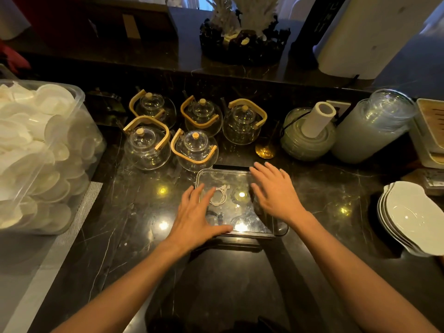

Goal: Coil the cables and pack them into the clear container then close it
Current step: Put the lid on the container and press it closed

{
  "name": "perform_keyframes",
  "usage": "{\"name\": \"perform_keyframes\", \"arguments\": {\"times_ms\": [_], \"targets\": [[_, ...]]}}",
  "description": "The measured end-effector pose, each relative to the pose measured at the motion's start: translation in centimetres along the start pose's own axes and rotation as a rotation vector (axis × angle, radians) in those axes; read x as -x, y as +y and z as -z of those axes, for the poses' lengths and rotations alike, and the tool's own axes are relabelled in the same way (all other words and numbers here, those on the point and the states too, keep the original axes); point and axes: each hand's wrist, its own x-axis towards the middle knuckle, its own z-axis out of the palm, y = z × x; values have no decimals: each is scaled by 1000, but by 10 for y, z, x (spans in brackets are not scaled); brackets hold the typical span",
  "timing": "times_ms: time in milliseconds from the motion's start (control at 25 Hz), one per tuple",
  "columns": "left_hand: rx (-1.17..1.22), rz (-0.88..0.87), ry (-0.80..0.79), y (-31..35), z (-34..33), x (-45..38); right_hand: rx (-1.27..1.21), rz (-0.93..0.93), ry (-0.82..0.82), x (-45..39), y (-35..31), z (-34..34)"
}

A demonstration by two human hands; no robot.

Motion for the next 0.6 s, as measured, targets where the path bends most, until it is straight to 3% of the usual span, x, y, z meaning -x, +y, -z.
{"name": "perform_keyframes", "arguments": {"times_ms": [280,600], "targets": [[-174,-22,-57,-7,-4,4,-13,-52,-159,-26,3,-1],[-285,-46,-73,-1,-3,6,32,-59,-175,-29,5,-8]]}}
